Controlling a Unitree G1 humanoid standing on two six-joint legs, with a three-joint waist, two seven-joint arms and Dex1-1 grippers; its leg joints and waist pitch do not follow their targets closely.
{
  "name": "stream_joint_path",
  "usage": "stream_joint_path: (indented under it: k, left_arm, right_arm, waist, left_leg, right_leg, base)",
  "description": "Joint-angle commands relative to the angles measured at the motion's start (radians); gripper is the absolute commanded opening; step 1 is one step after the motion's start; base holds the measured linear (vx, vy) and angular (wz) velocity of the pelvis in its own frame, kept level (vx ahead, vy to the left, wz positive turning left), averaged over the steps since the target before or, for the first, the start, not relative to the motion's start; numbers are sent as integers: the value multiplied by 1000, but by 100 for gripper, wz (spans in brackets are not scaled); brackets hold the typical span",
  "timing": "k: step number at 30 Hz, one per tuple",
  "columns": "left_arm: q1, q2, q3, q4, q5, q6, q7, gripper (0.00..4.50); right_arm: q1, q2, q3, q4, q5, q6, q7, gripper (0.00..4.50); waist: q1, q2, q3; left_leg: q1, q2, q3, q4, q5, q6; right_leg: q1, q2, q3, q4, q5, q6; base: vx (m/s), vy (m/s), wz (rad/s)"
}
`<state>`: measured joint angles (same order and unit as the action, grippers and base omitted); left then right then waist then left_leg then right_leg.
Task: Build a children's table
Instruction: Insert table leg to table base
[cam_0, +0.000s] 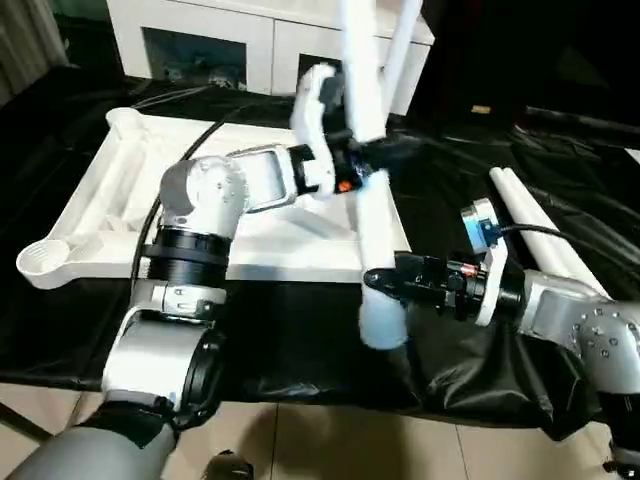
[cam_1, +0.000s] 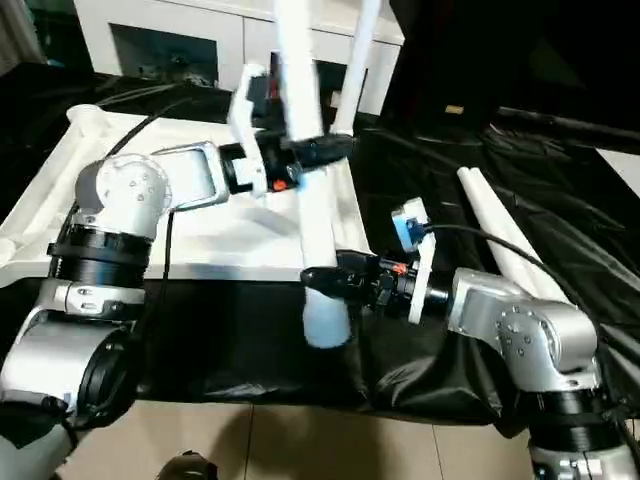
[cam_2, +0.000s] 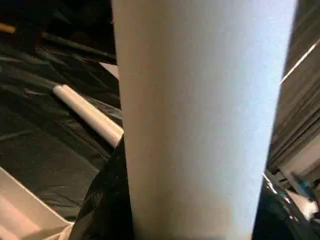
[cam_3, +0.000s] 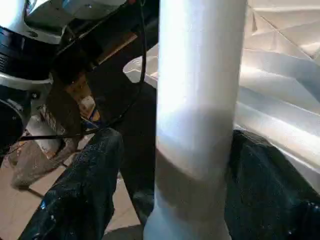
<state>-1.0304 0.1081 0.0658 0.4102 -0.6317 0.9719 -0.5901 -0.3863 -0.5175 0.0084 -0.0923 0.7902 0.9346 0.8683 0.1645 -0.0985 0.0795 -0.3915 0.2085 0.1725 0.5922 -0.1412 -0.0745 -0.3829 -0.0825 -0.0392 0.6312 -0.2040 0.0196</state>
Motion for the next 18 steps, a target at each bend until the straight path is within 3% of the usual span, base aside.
stream_joint_path:
  k: [1, 4, 8, 18]
  left_arm:
    - [-12, -5, -30, -22, 43, -25, 29, 172]
    - [-11, -8, -38, -35, 65, -44, 51, 172]
    - [-7, -8, -46, -52, 81, -69, 59, 172]
    - [-2, -32, 1, -66, 60, -55, 91, 172]
  right_arm:
    - [-11, -13, 19, 9, -26, -8, 6, 346]
    - [-21, 5, 32, 7, -55, -24, -28, 346]
    - [-32, 48, 60, 17, -110, -45, -106, 308]
    - [-2, 85, 83, 18, -134, -81, -91, 213]
  waist:
    - [-1, -9, -86]
    - [0, -9, -87]
    - [-3, -8, -88]
    - [-3, -9, -87]
  left_leg:
    - [25, 14, 5, -61, -127, -35]
    - [25, 14, 4, -61, -132, -40]
    - [24, 15, 3, -62, -129, -50]
    - [25, 13, 5, -62, -144, -44]
  right_leg:
    - [43, -53, 25, -68, -80, -172]
    - [42, -54, 25, -69, -96, -166]
    - [40, -53, 24, -68, -94, -166]
    - [40, -52, 23, -68, -91, -167]
  base:
    - [0, 0, 0]
    - [0, 0, 0]
    - [0, 0, 0]
    - [0, 0, 0]
